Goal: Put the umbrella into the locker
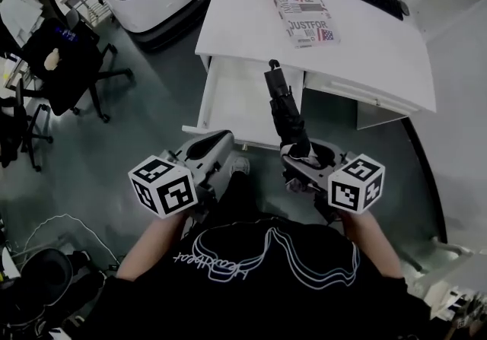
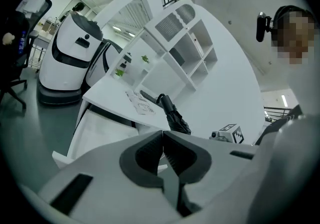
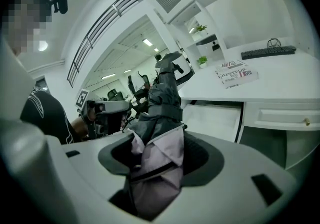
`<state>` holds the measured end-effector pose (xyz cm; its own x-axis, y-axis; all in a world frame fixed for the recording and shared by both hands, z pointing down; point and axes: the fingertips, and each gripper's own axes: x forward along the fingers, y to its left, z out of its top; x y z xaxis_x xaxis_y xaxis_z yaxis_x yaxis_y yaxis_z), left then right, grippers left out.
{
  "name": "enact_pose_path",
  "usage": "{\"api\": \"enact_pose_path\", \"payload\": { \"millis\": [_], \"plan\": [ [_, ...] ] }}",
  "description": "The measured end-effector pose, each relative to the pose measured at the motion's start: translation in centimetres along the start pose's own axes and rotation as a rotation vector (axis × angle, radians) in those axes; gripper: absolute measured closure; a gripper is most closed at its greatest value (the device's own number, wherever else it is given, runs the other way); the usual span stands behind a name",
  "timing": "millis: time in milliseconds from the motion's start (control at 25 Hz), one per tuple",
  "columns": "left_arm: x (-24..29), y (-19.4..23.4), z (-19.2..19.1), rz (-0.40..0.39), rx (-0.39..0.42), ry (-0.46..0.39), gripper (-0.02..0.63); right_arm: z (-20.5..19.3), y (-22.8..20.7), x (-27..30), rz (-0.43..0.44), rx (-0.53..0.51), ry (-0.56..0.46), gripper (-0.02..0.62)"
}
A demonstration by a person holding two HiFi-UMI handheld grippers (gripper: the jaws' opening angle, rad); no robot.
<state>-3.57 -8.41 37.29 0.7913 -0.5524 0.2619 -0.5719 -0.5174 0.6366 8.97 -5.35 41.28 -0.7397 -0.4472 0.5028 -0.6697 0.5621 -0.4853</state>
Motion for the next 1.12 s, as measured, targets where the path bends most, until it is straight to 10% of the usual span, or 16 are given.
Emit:
{"api": "enact_pose_path", "payload": {
  "millis": [1120],
  "plan": [
    [5.4, 15.6, 5.0, 0.125, -0.158, 0.078, 0.600, -0.9, -10.1, 15.6, -0.029, -0.244, 0.489, 0.350]
  ]
}}
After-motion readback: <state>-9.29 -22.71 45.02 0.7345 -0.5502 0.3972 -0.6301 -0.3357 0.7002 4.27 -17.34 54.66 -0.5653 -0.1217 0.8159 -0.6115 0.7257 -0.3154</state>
